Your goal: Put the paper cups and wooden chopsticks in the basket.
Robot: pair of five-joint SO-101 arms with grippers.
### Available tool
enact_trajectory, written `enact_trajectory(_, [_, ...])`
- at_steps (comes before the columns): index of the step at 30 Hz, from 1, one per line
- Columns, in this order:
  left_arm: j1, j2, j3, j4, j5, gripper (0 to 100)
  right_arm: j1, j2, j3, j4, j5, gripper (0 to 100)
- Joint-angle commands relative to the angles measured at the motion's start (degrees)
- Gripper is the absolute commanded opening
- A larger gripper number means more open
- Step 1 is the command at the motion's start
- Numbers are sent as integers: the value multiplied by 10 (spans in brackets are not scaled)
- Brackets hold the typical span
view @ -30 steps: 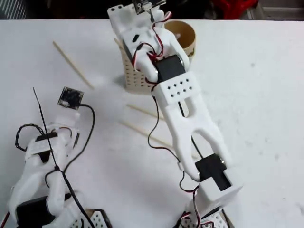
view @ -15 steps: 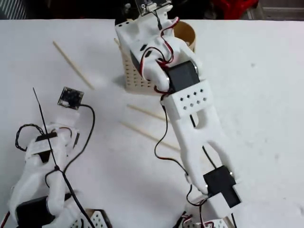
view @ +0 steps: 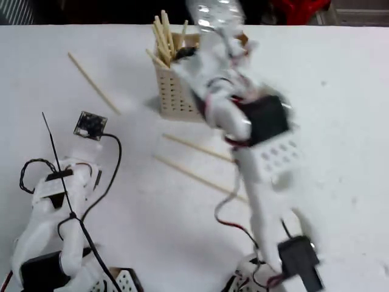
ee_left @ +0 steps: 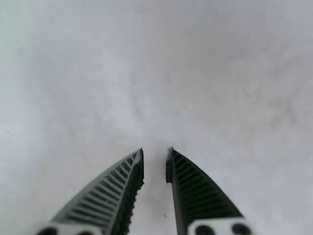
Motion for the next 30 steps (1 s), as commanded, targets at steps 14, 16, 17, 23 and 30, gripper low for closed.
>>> enact_trajectory(14, [9,-18,-4,-9,-6,98,373,210,-25,20,325,116])
enact_trajectory(16, [9,-18,-4,-9,-6,98,378,248,-25,-11,325,135])
enact_trajectory(17, [9,-18,-4,-9,-6,98,378,267,-25,-25,325,134])
enact_trajectory(23, [9,-18,-4,-9,-6,98,361,354,-30,-160,331,137])
enact_trajectory(30, [9,-18,-4,-9,-6,98,311,453,-30,-228,325,135])
